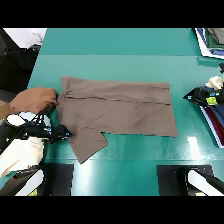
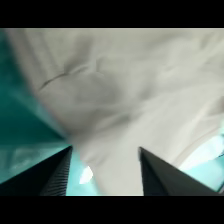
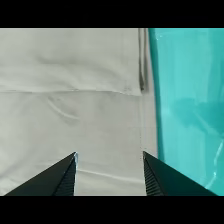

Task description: Fold the shirts.

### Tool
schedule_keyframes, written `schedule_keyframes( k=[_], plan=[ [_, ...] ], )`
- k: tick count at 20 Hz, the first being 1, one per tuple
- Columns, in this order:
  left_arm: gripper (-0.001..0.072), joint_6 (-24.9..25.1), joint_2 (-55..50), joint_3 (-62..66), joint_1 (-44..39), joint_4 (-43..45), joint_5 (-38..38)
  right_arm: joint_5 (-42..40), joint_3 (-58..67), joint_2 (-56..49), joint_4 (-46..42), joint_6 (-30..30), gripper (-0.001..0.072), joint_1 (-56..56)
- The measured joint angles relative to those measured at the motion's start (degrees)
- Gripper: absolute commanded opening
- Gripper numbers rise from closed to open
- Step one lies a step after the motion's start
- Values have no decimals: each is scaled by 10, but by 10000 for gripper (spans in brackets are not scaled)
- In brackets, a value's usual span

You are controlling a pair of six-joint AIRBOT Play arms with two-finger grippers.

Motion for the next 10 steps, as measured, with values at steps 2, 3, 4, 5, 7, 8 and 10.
schedule_keyframes(
  k=[2, 3, 4, 5, 7, 8, 10],
  plan=[
    [62, 4, 0, -6, -1, -11, 25, 3, 0, 0, 3, -1, 473, 0],
    [61, 6, 0, -9, 0, -13, 32, 8, 0, 0, 4, -3, 473, 0],
    [60, 10, 0, -9, 0, -23, 38, 16, 0, 0, 4, -6, 472, -2],
    [30, 13, 1, -10, 0, -29, 38, 25, -1, 0, 4, -8, 473, -7],
    [30, 20, 1, -11, 0, -36, 37, 47, -10, 1, 4, -13, 473, -21],
    [30, 24, 1, -10, 0, -39, 36, 58, -21, 1, 3, -16, 473, -32],
    [30, 36, 1, -5, 0, -45, 28, 74, -57, 1, 2, -21, 473, -60]
  ],
)
